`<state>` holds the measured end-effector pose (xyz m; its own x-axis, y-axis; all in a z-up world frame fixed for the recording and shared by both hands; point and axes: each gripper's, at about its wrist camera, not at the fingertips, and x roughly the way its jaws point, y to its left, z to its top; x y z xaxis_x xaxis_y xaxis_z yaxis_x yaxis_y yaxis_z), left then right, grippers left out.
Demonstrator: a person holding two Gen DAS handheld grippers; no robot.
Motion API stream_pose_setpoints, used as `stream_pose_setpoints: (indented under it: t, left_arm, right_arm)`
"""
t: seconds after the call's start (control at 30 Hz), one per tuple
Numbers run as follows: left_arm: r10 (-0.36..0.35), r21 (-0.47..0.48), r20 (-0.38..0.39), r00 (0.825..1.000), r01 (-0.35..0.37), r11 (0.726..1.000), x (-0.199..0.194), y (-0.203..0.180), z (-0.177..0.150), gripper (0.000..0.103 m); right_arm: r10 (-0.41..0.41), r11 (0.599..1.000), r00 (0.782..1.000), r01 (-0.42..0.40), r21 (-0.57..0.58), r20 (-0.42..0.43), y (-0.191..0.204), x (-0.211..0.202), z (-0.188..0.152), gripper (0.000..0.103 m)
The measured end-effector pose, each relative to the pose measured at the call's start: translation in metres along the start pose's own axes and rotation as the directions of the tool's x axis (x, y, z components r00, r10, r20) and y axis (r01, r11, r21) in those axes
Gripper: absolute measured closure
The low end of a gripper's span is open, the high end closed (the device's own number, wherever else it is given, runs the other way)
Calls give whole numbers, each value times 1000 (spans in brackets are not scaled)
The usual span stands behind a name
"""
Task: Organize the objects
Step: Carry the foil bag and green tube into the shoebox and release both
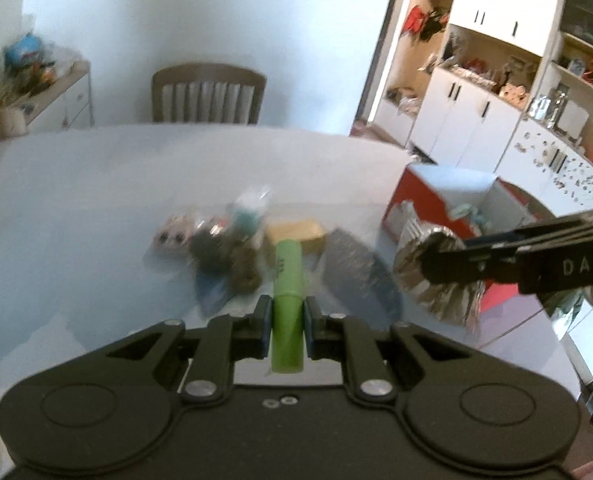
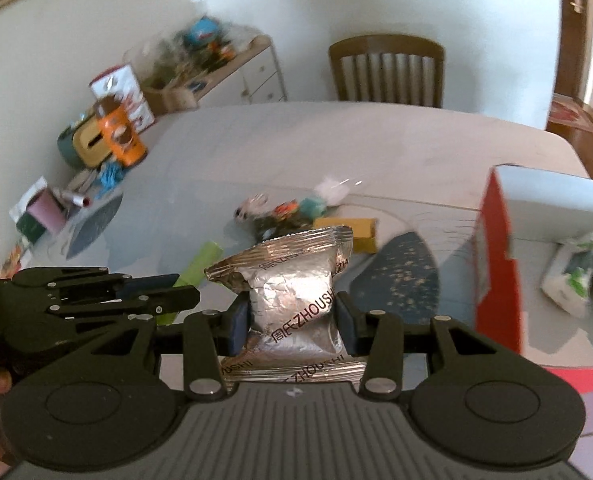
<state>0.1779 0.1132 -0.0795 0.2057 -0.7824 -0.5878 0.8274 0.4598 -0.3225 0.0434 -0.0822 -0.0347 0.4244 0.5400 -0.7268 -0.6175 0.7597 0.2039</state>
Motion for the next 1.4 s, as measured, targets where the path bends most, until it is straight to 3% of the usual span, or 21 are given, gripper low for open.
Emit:
stream_pose_setpoints:
  t: [0.3,0.8,1.13,1.4]
  left_arm:
    - [-52,59,39,998,50,997,6,-53,30,89]
    - [-139,152,3,990,137,979,54,-151,61,89]
    - [-151,170,-46,988,156,973,101,-201,77,89]
    - [-109,180,-85,990,123,976,142,-228,89,89]
  right_arm:
    - [-58,996,996,54,71,63,-40,-45,-2,59]
    - [-122,983,987,104,154,108,-134,-89,-11,59]
    - [-185,970,976,163,178,114,-203,-98,-9,59]
    - [-217,964,972,199,179,88,-250,-88,-7,59]
